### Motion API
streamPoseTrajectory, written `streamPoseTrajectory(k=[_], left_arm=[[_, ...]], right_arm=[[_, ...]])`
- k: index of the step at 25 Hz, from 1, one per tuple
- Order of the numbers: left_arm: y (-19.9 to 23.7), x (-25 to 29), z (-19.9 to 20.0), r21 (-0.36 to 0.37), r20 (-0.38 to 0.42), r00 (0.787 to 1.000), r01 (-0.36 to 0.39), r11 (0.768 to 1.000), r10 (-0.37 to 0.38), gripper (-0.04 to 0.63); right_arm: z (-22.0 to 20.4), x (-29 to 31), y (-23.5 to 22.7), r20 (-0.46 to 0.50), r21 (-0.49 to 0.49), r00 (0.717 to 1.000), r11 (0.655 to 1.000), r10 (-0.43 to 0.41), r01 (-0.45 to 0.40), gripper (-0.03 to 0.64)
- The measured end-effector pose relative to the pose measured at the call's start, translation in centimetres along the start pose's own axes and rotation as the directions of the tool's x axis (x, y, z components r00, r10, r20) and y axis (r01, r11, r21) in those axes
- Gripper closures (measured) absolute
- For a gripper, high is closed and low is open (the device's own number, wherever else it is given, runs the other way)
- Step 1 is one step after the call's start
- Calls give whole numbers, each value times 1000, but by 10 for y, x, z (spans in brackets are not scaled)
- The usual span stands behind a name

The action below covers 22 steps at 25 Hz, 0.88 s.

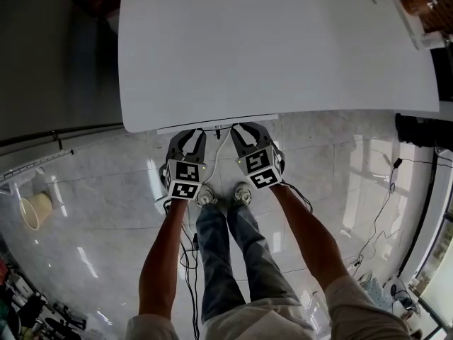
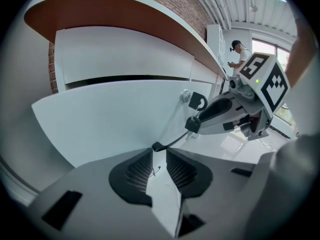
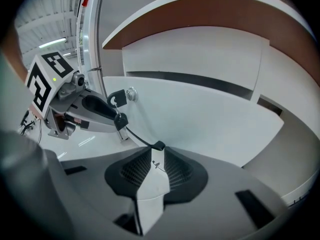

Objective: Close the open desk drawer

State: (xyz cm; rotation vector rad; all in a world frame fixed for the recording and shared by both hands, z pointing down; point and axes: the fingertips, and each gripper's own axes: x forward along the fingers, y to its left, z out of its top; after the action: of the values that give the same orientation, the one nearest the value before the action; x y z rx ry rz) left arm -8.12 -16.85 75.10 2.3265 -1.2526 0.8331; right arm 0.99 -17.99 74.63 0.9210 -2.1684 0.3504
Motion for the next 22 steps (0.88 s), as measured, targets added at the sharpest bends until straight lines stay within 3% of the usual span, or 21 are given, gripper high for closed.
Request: streamPoseTrajectory(k=[13,22], left_arm=[[2,3,-1,-27,-13,999,31,999,-31,511],[24,23,21,-40,-20,1000,11,999,-12,511]], right_arm=[[0,2,-2,-7,-14,1000,1000,9,-9,545],[22,20,-25,-19,-20,1000,1000,-3,3,546]])
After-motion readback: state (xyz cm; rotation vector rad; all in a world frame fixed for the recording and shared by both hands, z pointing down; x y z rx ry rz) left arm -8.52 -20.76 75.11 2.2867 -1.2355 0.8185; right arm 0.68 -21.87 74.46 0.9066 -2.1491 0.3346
